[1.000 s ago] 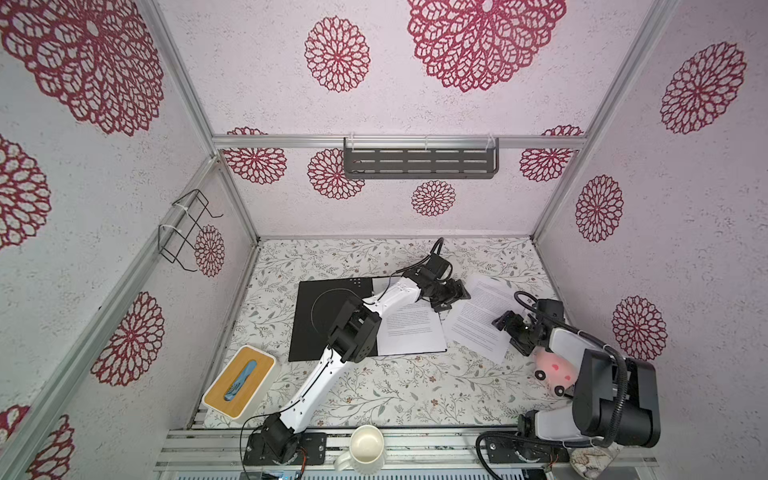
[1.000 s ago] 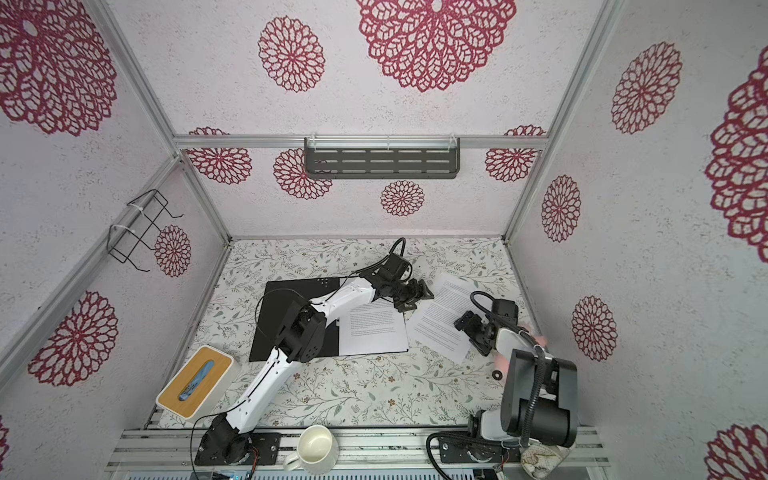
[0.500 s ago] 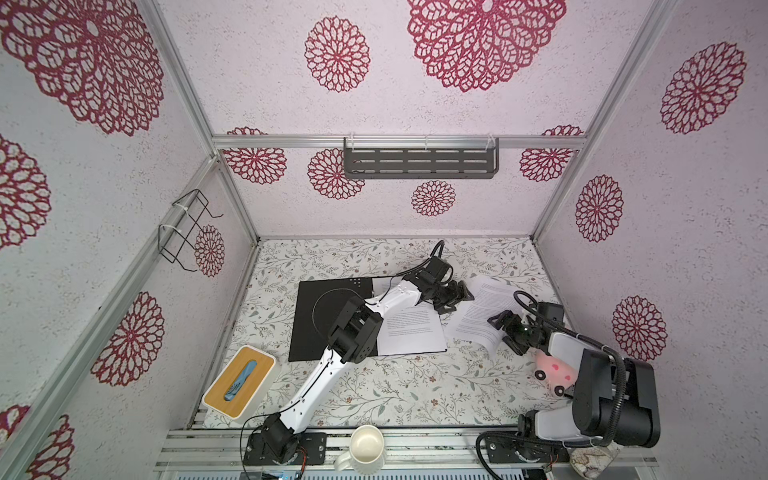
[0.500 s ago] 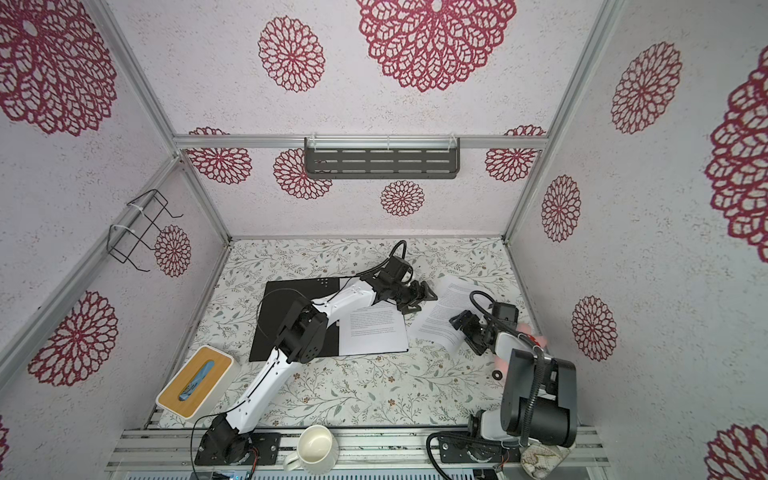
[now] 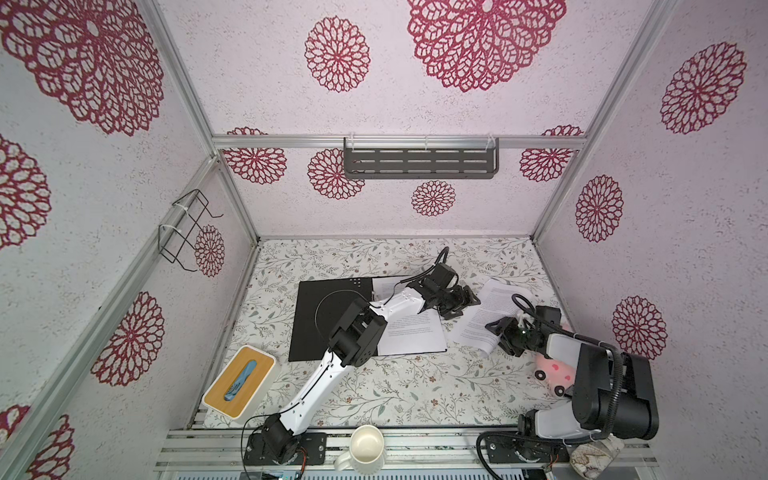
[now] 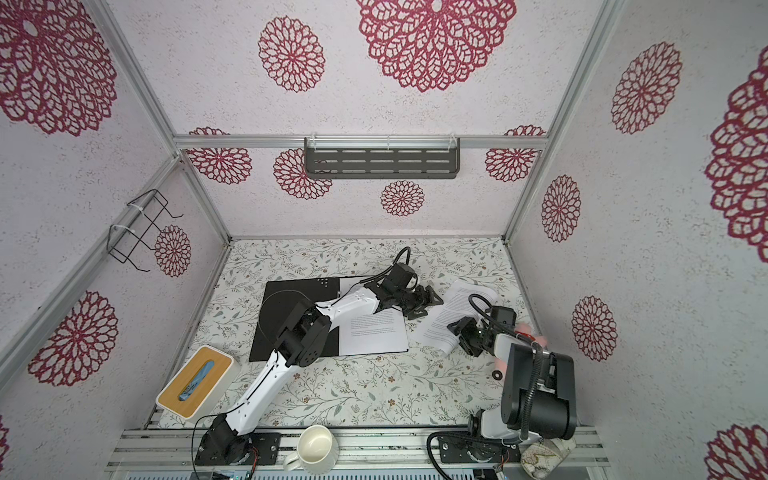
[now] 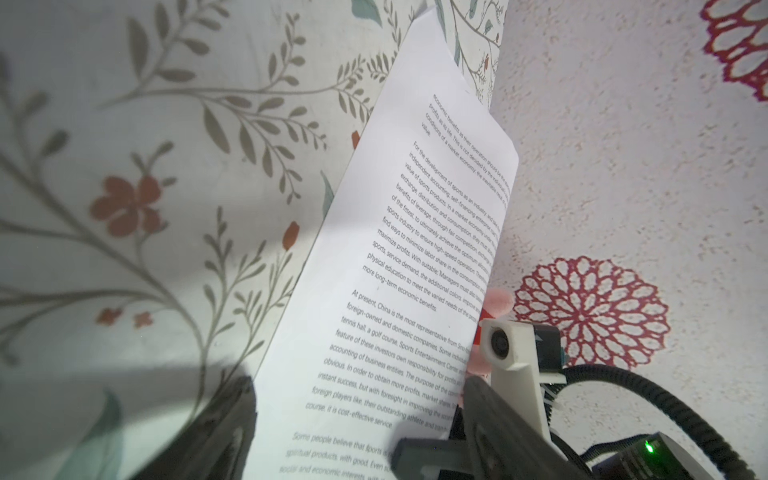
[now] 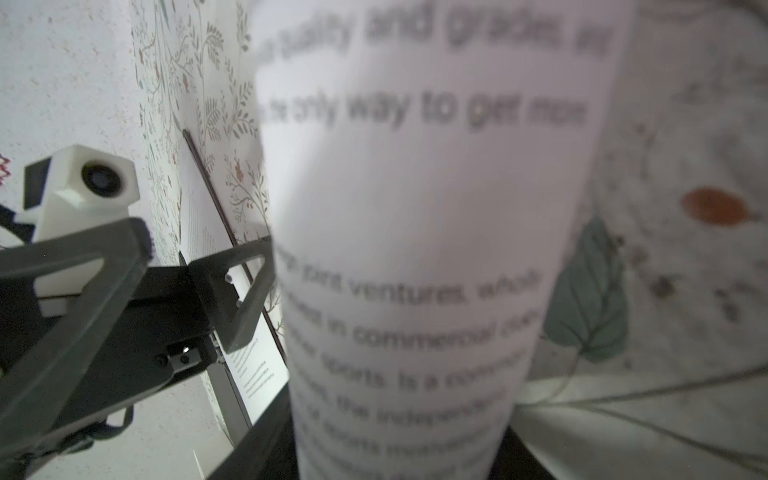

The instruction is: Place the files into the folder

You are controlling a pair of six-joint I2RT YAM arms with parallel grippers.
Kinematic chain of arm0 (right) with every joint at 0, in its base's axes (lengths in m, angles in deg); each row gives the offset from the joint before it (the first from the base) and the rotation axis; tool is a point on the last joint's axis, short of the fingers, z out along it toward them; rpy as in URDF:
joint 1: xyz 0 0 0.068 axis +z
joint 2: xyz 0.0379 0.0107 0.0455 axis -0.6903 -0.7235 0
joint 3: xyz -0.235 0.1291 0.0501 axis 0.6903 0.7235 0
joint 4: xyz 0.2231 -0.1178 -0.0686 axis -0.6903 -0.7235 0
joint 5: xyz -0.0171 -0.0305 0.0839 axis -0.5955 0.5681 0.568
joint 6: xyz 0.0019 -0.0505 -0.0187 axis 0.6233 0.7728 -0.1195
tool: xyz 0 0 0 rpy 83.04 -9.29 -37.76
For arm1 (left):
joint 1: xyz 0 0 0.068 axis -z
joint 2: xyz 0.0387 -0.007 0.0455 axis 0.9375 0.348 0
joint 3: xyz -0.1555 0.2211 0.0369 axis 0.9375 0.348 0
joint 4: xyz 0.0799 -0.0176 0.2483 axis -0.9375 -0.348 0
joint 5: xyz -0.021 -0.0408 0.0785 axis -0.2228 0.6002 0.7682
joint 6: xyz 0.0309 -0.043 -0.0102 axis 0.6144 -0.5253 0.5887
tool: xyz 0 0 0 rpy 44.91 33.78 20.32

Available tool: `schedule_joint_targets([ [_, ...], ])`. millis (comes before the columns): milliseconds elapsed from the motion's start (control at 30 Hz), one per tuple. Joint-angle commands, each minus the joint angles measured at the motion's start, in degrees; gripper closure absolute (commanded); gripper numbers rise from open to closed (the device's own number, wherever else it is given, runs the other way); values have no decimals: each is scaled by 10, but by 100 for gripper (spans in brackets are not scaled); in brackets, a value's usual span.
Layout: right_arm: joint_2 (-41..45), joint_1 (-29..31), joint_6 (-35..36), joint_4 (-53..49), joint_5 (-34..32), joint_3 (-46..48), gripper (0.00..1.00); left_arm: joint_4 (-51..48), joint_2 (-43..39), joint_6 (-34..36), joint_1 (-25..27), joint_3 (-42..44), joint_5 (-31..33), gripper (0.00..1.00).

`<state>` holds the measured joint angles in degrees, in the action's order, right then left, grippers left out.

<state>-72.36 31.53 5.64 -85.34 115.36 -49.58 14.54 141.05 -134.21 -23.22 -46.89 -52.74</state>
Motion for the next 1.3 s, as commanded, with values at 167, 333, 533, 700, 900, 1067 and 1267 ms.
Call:
schedule_joint_targets([
  [167, 7, -2, -21, -27, -11, 7, 47, -5, -76, -11, 7, 41, 75, 17],
  [333, 4, -5, -23, -31, -20, 3, 48, 28, -138, -28, 27, 114, 107, 16],
  [533, -1, -7, -22, -42, -24, -7, 48, 125, -222, -92, 72, 265, 151, 16],
  [700, 4, -7, -24, -40, -30, -3, 48, 228, -252, -163, 113, 363, 182, 16],
  [900, 3, -7, -24, -42, -39, -3, 47, 313, -238, -233, 154, 404, 208, 17],
  [1067, 2, -8, -20, -43, -47, -3, 47, 356, -248, -271, 171, 455, 246, 19],
  [1267, 0, -8, -21, -44, -48, -6, 47, 372, -256, -293, 175, 482, 266, 20],
])
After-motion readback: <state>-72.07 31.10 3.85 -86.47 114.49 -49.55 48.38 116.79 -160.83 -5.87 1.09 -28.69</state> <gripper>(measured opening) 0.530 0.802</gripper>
